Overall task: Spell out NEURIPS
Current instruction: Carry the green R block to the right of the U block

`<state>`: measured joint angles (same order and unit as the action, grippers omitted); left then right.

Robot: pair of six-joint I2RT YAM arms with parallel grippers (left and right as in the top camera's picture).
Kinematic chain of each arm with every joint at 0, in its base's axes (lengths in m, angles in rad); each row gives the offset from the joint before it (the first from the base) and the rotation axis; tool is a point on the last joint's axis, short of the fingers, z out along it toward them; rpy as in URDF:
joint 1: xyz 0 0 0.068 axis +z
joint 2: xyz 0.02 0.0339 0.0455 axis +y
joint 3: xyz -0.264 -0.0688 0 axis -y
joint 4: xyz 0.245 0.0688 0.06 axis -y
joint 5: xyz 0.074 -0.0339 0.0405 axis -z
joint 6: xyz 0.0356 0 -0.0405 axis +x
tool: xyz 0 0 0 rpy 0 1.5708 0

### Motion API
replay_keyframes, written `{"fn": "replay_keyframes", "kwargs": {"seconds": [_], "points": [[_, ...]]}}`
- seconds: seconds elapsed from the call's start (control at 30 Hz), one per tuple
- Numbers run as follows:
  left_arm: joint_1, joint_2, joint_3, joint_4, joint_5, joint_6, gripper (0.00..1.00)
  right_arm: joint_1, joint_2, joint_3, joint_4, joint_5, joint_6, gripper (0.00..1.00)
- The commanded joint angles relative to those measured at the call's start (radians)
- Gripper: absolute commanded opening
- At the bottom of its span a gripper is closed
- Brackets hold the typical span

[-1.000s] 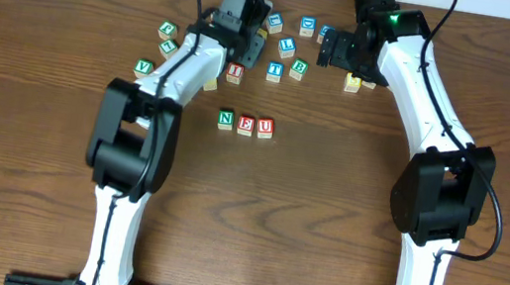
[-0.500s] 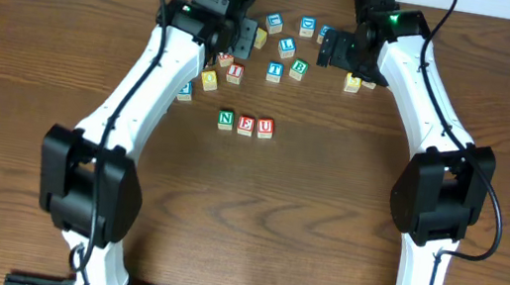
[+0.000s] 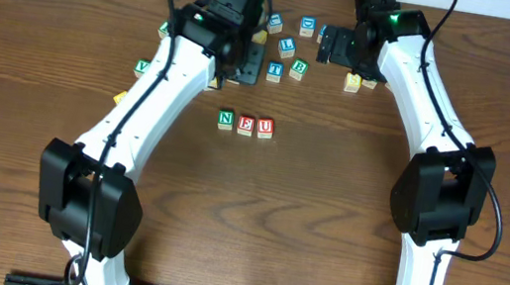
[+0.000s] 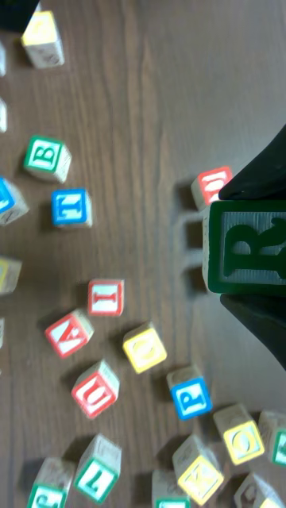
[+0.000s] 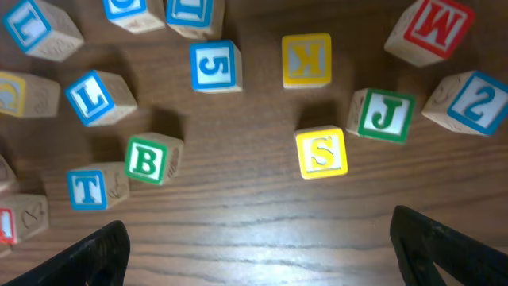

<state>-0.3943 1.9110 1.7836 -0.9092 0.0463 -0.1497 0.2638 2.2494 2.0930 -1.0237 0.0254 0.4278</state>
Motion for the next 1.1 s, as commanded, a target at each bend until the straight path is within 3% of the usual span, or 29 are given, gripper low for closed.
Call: {"fn": "replay_keyframes", "kwargs": {"seconds": [0.0, 0.5, 1.07], "points": [[-0.044, -0.018, 0.018, -0.009, -0.001, -0.025, 0.32, -0.035, -0.081, 0.021, -0.026, 0.005, -0.025, 0.99], [-0.191, 0.064, -0.008, 0.006, -0.002, -0.182, 0.32, -0.248, -0.194, 0.020, -0.109, -0.120, -0.024, 0.99], [-0.279, 0.256, -0.008, 0.037, -0.010, -0.224, 0.32, -0.260, -0.194, 0.020, -0.147, -0.121, -0.041, 0.99]]}}
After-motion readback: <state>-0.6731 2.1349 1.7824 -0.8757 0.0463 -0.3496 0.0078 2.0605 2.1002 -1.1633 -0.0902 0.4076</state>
